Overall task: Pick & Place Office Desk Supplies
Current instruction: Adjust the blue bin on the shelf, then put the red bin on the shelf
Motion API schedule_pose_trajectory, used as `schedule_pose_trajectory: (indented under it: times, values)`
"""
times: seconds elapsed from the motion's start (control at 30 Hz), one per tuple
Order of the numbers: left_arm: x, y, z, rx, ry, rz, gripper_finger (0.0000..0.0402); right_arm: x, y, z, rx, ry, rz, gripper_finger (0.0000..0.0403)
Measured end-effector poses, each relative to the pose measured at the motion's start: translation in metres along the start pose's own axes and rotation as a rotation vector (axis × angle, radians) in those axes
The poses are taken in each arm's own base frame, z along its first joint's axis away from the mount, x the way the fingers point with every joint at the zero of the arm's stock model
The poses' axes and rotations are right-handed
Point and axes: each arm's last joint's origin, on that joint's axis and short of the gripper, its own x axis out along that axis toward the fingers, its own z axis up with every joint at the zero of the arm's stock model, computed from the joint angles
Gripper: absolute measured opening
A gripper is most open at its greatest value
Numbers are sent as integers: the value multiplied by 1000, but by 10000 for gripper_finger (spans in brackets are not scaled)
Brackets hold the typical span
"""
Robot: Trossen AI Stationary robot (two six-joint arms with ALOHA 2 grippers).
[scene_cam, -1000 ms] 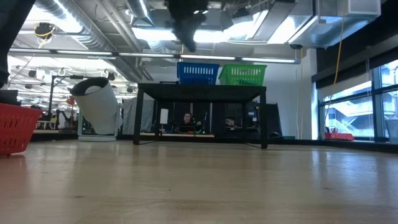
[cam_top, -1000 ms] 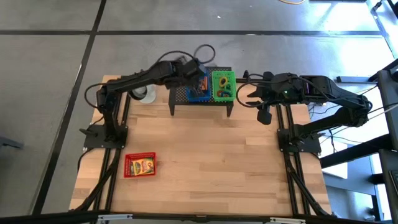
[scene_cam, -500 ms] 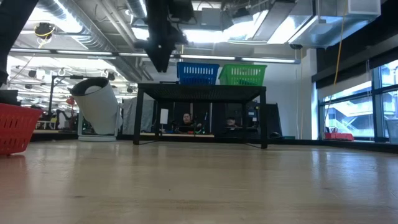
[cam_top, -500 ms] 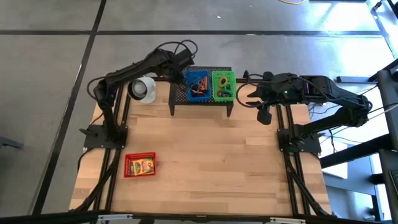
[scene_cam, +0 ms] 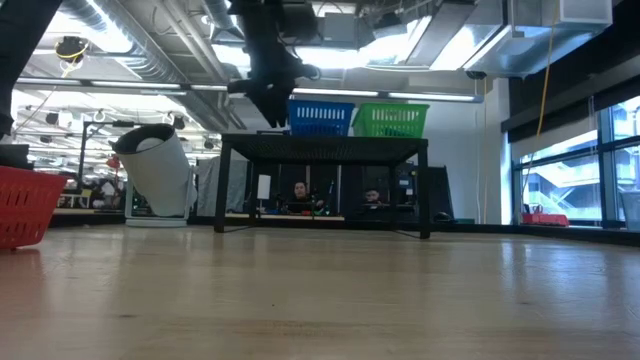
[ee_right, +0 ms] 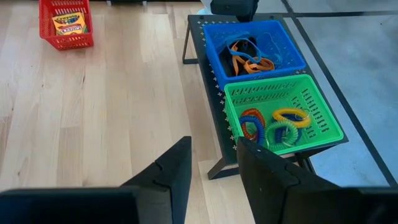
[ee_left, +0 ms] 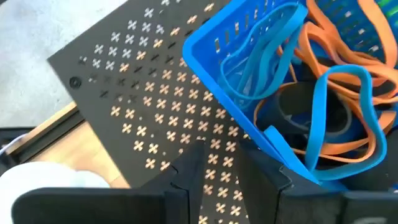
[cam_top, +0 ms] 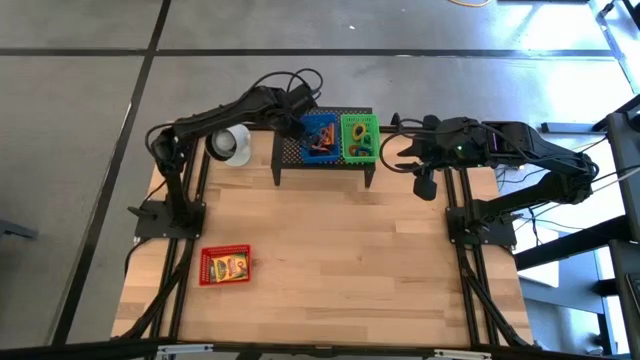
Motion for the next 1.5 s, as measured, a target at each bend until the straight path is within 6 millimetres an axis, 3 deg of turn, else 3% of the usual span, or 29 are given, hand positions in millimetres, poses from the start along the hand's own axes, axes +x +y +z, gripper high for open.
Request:
schedule_pose_trajectory:
  times: [0.73,1.03,1.17,1.33,1.5]
  values:
    - [-2,-6,3,36,-49,-40,86,0,0,0,3,0,0,130]
    - [-42,9,-2,56,-46,-33,86,0,0,0,0,1,0,130]
    - [-60,-5,-22,160,27,-116,82,0,0,0,-4,2,0,130]
    - [-81,-35,-73,346,296,-175,70,0,0,-1,-6,13,10,130]
    - [-101,-76,-117,378,305,-230,63,0,0,-2,-24,19,11,130]
